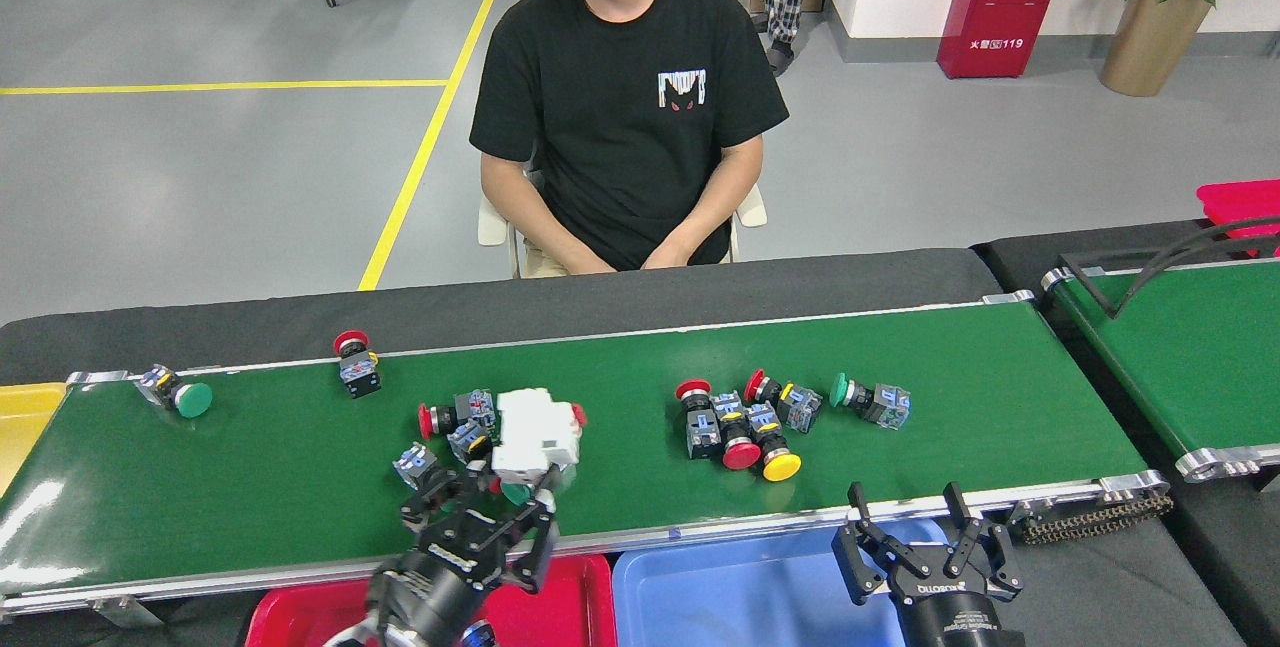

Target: Pick switch part from conveyor to tray

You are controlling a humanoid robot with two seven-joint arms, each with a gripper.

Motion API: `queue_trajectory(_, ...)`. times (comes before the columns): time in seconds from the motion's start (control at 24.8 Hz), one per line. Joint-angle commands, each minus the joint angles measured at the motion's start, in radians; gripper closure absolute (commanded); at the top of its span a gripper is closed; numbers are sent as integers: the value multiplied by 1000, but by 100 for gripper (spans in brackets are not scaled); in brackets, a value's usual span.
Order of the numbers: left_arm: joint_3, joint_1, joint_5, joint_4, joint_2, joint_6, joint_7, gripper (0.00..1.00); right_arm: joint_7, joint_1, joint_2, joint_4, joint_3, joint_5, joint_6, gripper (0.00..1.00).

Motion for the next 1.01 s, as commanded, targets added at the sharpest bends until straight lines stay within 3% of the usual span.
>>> queue_trajectory(0.0, -62, -10, -2, -17, -4, -3, 4, 93, 15, -17, -5, -13, 2, 1, 4, 3)
queue_trajectory(0.16, -188, -2, -21, -17, 9, -8, -26, 88, 23, -27, -7, -27, 1, 0, 4, 2)
queue_trajectory(0.24, -223, 21, -26, -19, 10, -14, -54, 77, 39, -27, -28, -59, -11, -2, 11, 2)
queue_trajectory(0.32, -225, 55, -28, -31, 10, -31, -85, 47, 53, -27, -50, -85, -56, -3, 13, 2)
queue_trajectory(0.36, -222, 61, -28, -40, 9, -31, -95, 16, 55, -27, -56, -85, -79, -5, 10, 2)
queue_trajectory(0.4, -217, 65, -28, -48, -4, -28, -95, 0, 56, -27, -57, -85, -94, -5, 7, 2)
queue_trajectory(0.65, -122, 91, -23, -95, -19, 14, -82, 0, 59, -26, -86, -76, -99, -32, -12, 2)
queue_trajectory(0.81, 171, 136, -25, -94, -28, 166, -31, 0, 72, -78, -82, -45, -73, -45, -200, 2)
queue_trajectory(0.97, 565, 220, -26, -91, -10, 150, 20, 0, 118, -165, -44, 24, 102, -43, -256, 2)
